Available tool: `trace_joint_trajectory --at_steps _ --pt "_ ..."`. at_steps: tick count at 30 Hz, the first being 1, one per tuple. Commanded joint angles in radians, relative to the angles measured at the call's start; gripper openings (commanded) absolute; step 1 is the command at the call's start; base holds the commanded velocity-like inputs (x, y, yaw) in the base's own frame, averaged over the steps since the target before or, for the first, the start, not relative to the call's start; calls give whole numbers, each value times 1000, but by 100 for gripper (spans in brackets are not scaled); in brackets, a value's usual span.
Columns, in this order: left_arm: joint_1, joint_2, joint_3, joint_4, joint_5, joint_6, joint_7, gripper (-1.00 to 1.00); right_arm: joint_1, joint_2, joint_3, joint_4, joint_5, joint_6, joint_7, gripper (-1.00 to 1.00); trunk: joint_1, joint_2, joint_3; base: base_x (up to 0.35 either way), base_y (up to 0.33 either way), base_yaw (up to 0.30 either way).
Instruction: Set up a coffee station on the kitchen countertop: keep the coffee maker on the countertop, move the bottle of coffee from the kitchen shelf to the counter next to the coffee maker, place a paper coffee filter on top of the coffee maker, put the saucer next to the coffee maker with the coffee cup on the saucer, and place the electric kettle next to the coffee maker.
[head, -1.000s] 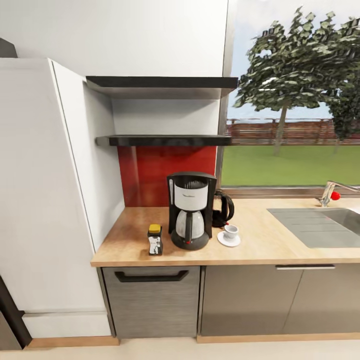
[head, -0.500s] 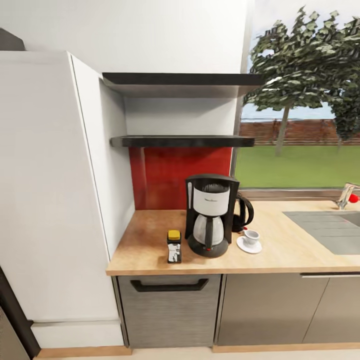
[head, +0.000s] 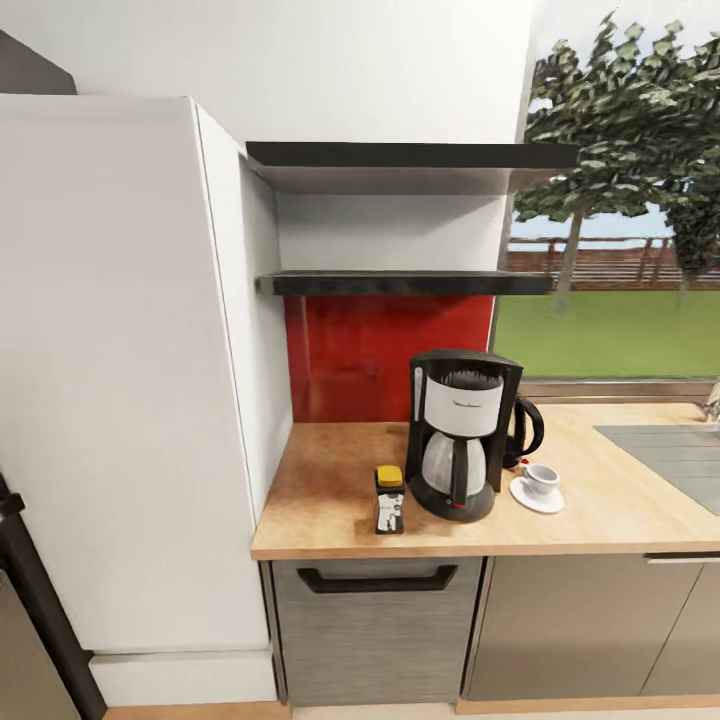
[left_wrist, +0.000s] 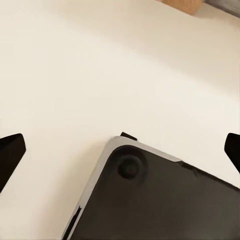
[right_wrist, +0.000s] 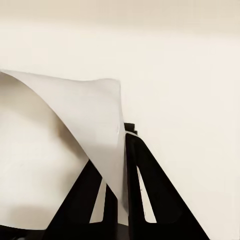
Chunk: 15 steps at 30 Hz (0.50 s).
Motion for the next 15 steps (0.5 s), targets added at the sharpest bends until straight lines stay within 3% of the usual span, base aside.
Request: trace_joint_trajectory --at_steps 1,9,11,15 --pt "1 1 -8 6 5 -3 3 100 -1 -1 -9 3 3 -5 1 -100 0 0 0 1 106 0" --pt "1 -1 -10 22 4 -26 3 100 -1 -1 -9 3 3 -5 -2 -100 0 0 0 0 22 0" --pt "1 -1 -10 22 4 -25 3 100 -1 -13 -13 3 3 2 -4 -100 0 0 0 0 0 0" --pt "1 0 -10 20 1 -26 3 100 -1 -15 -22 2 3 22 -44 -100 0 0 0 0 0 0"
